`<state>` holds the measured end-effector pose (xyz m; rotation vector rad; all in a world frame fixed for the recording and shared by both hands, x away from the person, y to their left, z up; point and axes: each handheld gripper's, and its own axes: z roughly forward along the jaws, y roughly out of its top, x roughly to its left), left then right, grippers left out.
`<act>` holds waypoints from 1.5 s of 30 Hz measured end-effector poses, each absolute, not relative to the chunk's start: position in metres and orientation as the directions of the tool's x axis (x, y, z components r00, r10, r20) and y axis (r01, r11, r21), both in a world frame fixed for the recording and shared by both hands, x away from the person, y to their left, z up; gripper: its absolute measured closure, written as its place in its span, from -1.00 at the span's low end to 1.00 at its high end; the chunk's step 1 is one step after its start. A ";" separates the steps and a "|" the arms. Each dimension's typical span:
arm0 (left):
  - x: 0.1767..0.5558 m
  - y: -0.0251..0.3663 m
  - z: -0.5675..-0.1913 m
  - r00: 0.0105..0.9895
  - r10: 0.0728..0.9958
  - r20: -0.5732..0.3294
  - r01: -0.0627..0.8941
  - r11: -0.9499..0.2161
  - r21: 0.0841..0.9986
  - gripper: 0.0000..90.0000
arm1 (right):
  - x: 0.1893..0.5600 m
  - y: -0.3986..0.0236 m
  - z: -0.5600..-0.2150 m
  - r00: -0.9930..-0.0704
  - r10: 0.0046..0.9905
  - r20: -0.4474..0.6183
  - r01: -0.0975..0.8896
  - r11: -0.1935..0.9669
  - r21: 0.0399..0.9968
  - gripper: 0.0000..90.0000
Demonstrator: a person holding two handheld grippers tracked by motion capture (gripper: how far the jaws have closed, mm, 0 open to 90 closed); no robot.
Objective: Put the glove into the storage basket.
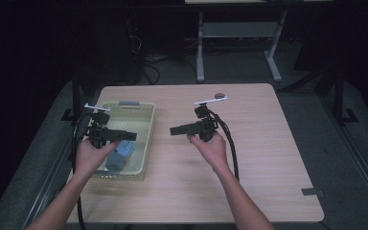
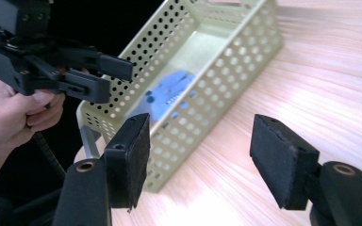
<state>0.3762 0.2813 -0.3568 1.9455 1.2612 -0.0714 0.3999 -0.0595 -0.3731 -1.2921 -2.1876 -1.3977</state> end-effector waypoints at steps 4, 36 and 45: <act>0.376 0.272 -0.355 0.517 0.727 -0.452 0.782 -0.187 0.594 -0.25 | 0.400 -0.078 -0.373 -0.561 0.562 0.607 0.783 0.123 0.609 -0.16; 0.368 0.203 -0.350 0.615 0.612 -0.498 0.743 -0.239 0.625 -0.36 | 0.382 -0.176 -0.388 -0.451 0.642 0.620 0.815 0.013 0.579 -0.23; 0.365 0.187 -0.352 0.635 0.586 -0.503 0.735 -0.258 0.627 -0.36 | 0.375 -0.200 -0.405 -0.418 0.654 0.630 0.829 -0.008 0.559 -0.24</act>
